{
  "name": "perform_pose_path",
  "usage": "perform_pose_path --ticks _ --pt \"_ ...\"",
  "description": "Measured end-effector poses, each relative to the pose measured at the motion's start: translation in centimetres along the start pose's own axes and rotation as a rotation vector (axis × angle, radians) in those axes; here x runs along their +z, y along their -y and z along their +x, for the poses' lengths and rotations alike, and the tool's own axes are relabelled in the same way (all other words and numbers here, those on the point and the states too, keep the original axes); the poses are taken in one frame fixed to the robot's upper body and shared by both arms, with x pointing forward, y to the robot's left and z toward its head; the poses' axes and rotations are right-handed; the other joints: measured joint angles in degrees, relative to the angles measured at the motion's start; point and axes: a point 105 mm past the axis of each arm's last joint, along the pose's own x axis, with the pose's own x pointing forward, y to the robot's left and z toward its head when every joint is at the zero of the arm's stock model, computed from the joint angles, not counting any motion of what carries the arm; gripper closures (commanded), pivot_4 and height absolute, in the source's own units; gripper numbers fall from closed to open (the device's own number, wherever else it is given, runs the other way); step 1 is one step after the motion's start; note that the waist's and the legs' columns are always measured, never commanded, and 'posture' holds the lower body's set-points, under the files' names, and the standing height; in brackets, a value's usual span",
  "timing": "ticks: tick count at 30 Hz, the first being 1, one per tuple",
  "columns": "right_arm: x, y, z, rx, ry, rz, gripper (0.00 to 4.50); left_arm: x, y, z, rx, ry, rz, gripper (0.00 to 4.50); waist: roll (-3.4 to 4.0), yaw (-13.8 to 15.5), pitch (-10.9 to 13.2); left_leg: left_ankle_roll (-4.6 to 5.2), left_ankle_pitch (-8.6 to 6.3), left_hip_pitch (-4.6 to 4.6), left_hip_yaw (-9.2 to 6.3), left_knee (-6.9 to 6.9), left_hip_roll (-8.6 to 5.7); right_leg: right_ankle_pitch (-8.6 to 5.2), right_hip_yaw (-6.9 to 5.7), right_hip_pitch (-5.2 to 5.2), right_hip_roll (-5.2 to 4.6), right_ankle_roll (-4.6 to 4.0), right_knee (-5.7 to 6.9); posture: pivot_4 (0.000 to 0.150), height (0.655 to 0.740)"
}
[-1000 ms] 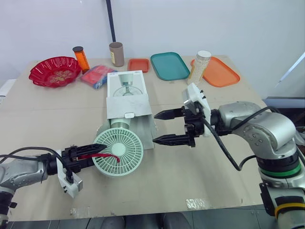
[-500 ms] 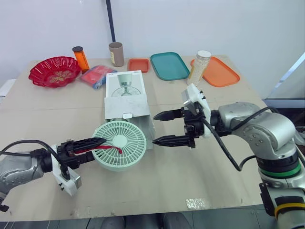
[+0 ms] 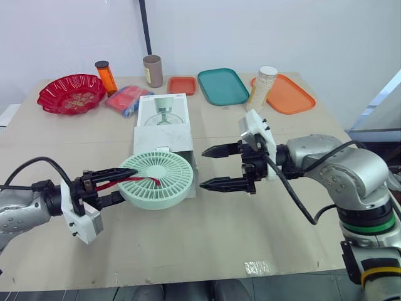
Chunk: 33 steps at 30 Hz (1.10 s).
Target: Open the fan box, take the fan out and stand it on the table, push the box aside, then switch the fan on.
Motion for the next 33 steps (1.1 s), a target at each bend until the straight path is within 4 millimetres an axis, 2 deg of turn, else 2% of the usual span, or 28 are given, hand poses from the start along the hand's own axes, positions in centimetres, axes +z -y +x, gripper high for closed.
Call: perform_pose_path --ticks 7,14,17,21,25,27,33 --pt "0.0 0.1 0.0 -0.004 0.004 -0.001 0.0 -0.1 -2.0 0.2 0.054 -0.032 -0.175 2.5 0.0 0.0 0.0 0.01 0.0 0.0 -0.01 0.06 0.0 0.0 -0.01 0.02 0.02 0.0 0.0 0.15 0.74" --pt "-0.1 0.6 -0.1 -0.027 0.008 0.001 0.0 -0.8 -5.2 -0.1 0.142 -0.072 -0.356 2.5 0.0 -0.02 0.0 0.03 -0.02 -0.02 -0.01 0.08 0.0 0.0 -0.01 0.01 0.04 0.0 0.0 0.15 0.74" --pt "-0.2 0.8 -0.2 -0.04 0.007 0.005 0.0 -0.8 -5.7 -0.2 0.137 -0.074 -0.417 2.5 0.0 -0.03 0.0 0.03 -0.02 -0.02 -0.01 0.08 0.0 0.0 -0.01 0.01 0.04 0.0 0.0 0.15 0.74" --pt "-0.2 0.9 -0.2 -0.053 0.007 0.004 0.0 -0.1 -5.4 -0.1 0.074 -0.064 -0.454 2.5 0.0 -0.05 0.0 0.03 -0.02 -0.02 0.0 0.08 0.0 -0.01 0.0 0.0 0.04 0.01 0.0 0.15 0.74" --pt "-0.3 1.1 -0.3 -0.071 0.013 0.009 0.0 2.2 -2.9 0.0 -0.019 0.021 -0.376 2.5 0.01 -0.08 0.01 0.05 -0.03 -0.04 0.03 0.09 0.02 -0.01 0.01 -0.01 0.04 0.0 -0.02 0.15 0.74" --pt "-0.5 1.1 -0.3 -0.071 0.012 0.017 0.0 2.6 -2.5 -0.1 -0.034 0.031 -0.351 2.5 0.0 0.03 0.01 0.05 -0.03 -0.04 0.01 0.16 0.03 0.0 0.0 0.02 0.06 -0.01 -0.01 0.15 0.74" --pt "-0.6 1.1 -0.3 -0.069 0.012 0.02 0.0 2.4 -3.3 -0.6 -0.005 -0.007 -0.422 2.5 0.0 0.04 0.0 0.11 -0.07 -0.04 0.01 0.23 0.03 -0.01 0.01 0.05 0.06 0.02 0.01 0.15 0.74"
